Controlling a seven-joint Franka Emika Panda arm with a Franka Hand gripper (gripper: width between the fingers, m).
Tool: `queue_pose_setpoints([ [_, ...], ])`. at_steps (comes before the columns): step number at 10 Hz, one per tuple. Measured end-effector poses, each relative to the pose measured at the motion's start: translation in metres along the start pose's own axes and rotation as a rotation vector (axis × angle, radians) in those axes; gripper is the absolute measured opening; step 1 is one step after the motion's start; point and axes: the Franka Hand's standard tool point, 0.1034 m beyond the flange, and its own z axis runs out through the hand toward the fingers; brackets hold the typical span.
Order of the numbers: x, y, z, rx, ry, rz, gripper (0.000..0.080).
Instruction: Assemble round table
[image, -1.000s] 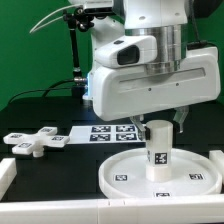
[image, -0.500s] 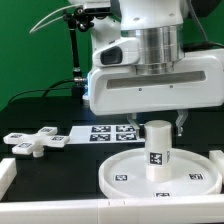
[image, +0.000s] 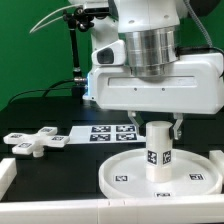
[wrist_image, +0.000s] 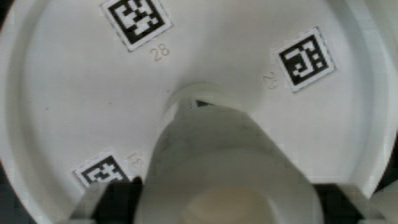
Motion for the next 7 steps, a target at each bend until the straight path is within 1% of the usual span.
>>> queue_pose_setpoints([
  [2, -0.0003, -0.0004, 0.0000, 0.006, -0.004, 0.095, 0.0418],
  [3, -0.0004, -0.0007, 0.0000, 0.011, -0.008, 0.183, 0.0418],
  [5, 0.0015, 0.0014, 0.0004, 0.060, -0.020, 0.437, 0.0418],
  [6, 0.0005, 0.0018, 0.0007, 0.088, -0.029, 0.614, 0.0418],
  [7, -0.0010, 0.0001, 0.0008, 0.100, -0.035, 0.734, 0.0418],
])
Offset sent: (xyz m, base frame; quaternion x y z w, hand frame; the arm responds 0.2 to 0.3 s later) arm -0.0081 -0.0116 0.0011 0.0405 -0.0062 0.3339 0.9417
